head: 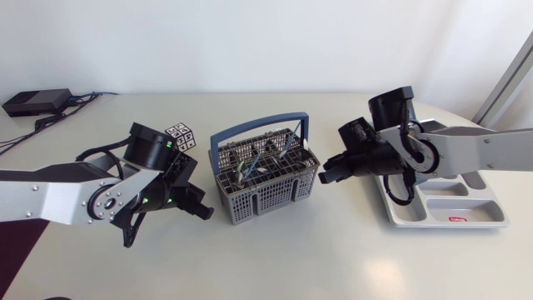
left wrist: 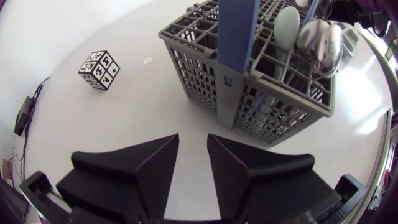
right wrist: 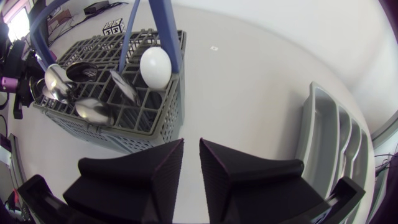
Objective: Transfer all utensils from the basket to the drawer tray.
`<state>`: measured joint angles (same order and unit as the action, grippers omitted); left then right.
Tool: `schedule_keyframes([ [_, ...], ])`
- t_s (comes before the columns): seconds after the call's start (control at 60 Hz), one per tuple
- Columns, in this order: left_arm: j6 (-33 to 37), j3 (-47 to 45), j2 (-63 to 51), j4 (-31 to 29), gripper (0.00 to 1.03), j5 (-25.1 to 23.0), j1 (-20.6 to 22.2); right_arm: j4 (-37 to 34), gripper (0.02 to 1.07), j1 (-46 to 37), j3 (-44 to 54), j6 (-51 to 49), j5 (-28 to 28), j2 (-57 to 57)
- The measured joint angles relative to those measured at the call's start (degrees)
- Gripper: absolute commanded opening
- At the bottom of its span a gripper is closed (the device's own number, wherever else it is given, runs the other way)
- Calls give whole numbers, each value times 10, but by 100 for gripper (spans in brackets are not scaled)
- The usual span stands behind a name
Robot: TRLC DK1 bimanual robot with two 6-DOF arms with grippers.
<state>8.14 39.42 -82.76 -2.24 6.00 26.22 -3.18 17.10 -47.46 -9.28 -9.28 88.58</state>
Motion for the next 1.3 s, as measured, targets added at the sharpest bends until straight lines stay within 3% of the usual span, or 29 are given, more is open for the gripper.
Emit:
schedule_keyframes([
  [0.317,-1,19,-11,45,30,-8,-3,0,22,32,-2,0,-21,2],
  [0.583,-1,22,-12,49,33,-45,-65,-10,22,78,11,3,-43,-57],
  [0.767,-1,34,-21,58,34,-61,-95,0,22,70,18,4,-18,-77],
  [0.983,-1,36,-33,59,34,-62,-106,7,22,25,-29,5,-15,-4],
  [1.3,-1,63,-81,62,34,-62,-101,12,22,23,-94,18,-94,92],
])
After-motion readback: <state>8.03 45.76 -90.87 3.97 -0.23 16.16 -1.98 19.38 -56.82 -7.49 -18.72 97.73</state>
